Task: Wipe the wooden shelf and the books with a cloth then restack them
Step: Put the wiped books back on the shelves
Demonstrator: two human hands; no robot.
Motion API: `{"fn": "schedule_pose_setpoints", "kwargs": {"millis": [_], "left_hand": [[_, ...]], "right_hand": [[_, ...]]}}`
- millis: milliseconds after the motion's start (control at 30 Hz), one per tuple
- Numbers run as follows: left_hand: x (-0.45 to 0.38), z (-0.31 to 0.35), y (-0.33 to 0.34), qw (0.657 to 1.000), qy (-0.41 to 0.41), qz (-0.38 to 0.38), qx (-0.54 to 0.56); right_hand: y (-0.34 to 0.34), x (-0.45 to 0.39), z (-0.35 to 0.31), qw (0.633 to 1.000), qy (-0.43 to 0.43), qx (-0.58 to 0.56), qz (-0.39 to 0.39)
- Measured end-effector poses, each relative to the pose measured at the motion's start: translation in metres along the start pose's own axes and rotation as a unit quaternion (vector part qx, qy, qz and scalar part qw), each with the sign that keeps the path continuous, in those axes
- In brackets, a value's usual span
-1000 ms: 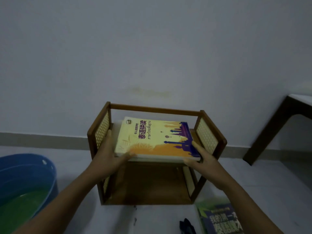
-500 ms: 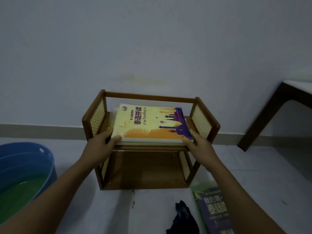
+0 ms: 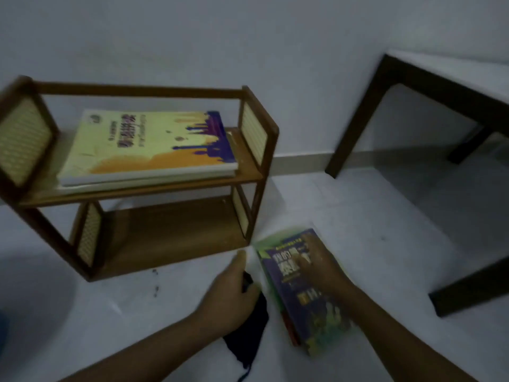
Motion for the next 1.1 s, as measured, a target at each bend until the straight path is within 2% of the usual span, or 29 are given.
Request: {"fn": "schedule_pose_setpoints", "kwargs": {"millis": [67, 133, 233, 300, 400, 467, 533, 633, 767, 833, 933, 967, 1100], "left_hand": [[-0.021, 0.003, 0.062, 0.983, -0.07, -0.105, 0.132], [-0.049, -0.005, 0.11, 0.937, -0.158, -0.141, 0.277], [-0.094, -0.032, 0.156, 0.863, -0.321, -0.087, 0.38], [-0.125, -0.071, 0.186, 0.847, -0.355, -0.039, 0.393], [-0.136, -0.08, 0.196, 0.841, -0.377, 0.02, 0.388], [-0.124, -0.057, 0.183, 0.835, -0.381, 0.062, 0.392], [-0.12, -0.046, 0.178, 0.824, -0.392, 0.059, 0.405], [-0.119, -0.046, 0.174, 0.832, -0.375, -0.006, 0.409], [-0.103, -0.038, 0.163, 0.903, -0.303, -0.025, 0.304], [-0.09, -0.025, 0.139, 0.938, -0.224, -0.035, 0.262], [-0.064, 0.0, 0.071, 0.979, -0.046, -0.006, 0.199], [-0.054, 0.006, 0.046, 0.984, 0.001, 0.011, 0.18], [-0.007, 0.015, -0.046, 0.983, 0.08, 0.085, 0.14]], "right_hand": [[-0.001, 0.001, 0.073, 0.995, 0.093, 0.038, -0.024], [-0.009, 0.005, 0.098, 0.983, 0.161, 0.074, -0.052], [-0.009, 0.004, 0.123, 0.97, 0.208, 0.099, -0.08], [-0.003, -0.001, 0.129, 0.97, 0.22, 0.08, -0.069], [-0.004, -0.006, 0.136, 0.966, 0.24, 0.079, -0.053], [-0.012, -0.007, 0.142, 0.962, 0.268, -0.012, -0.05], [-0.022, -0.002, 0.149, 0.941, 0.289, -0.172, -0.032], [-0.034, 0.022, 0.146, 0.897, 0.299, -0.321, -0.054], [-0.05, 0.044, 0.133, 0.857, 0.244, -0.443, -0.094], [-0.065, 0.046, 0.111, 0.86, 0.189, -0.466, -0.085], [-0.081, 0.039, 0.056, 0.881, 0.09, -0.461, -0.06], [-0.081, 0.035, 0.034, 0.887, 0.058, -0.456, -0.049], [-0.066, 0.016, -0.05, 0.903, -0.044, -0.426, -0.018]]}}
Point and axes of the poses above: each hand's wrist, its own x-axis away from the middle knuckle, its own y-axis out of the palm, z = x × y, the point moved 2 cm from there along -x, towards the middle knuckle, and after that the axes turned 9 degrees about -y, right-handed, at the moved point
